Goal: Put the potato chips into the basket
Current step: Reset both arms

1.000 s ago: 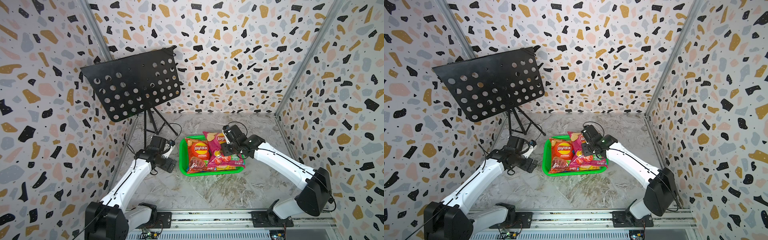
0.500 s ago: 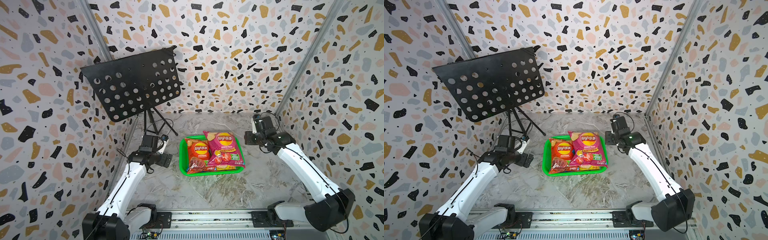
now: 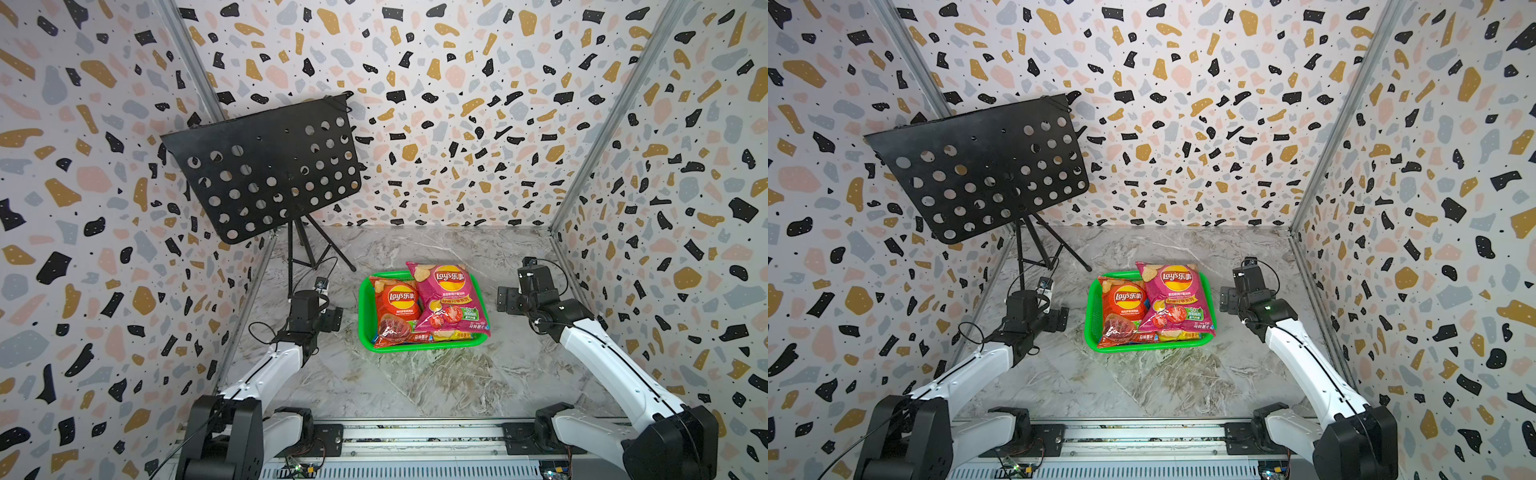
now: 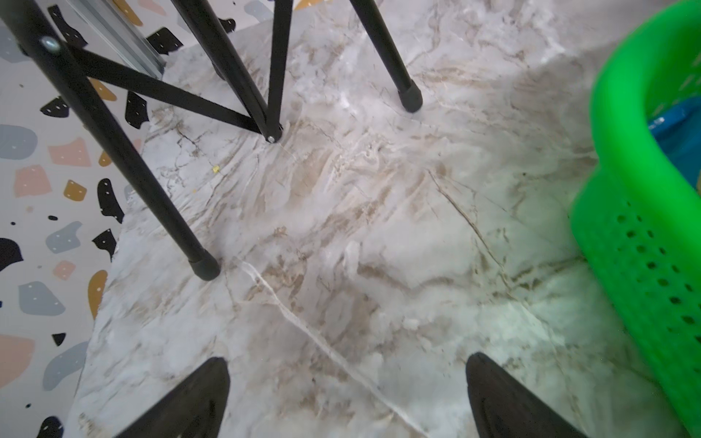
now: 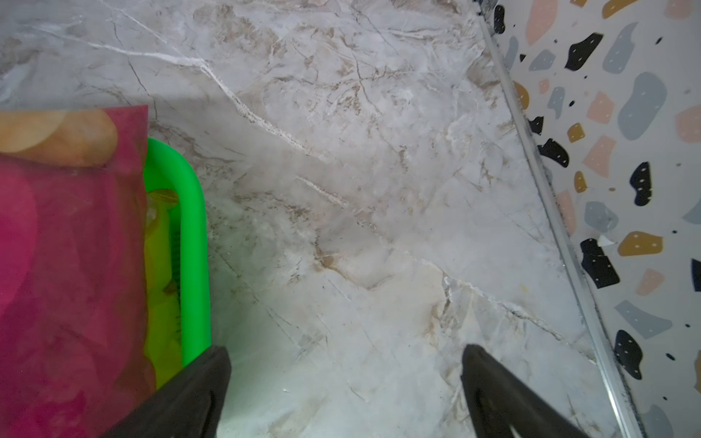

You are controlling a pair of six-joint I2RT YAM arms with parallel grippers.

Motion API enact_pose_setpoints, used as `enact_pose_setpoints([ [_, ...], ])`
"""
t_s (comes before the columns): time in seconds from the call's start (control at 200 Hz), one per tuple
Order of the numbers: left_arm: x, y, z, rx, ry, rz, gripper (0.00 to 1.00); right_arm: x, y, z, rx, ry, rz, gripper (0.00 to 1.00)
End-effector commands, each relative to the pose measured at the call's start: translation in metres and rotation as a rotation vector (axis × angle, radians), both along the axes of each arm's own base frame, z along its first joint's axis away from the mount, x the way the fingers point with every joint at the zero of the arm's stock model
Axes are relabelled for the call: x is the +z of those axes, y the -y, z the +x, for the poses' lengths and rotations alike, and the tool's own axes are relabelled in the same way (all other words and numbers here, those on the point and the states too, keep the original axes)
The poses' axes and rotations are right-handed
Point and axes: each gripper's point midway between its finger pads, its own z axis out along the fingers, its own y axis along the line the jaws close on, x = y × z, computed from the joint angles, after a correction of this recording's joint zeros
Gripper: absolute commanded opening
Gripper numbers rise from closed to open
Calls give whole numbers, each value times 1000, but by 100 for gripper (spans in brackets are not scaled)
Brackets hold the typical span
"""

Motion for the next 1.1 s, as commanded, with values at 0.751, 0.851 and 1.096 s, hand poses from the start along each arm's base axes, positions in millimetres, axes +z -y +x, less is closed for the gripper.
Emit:
enact_pose_setpoints([
  [0.751,5,1,34,48,257,-112,100,-49,22,54,118,381,-345,99],
  [0.851,4,1,34,48,256,-112,100,-64,25,58,110,400,-278,99],
  [1.096,4,1,33,47,255,-111,100,-83,34,61,88,375,-245,100],
])
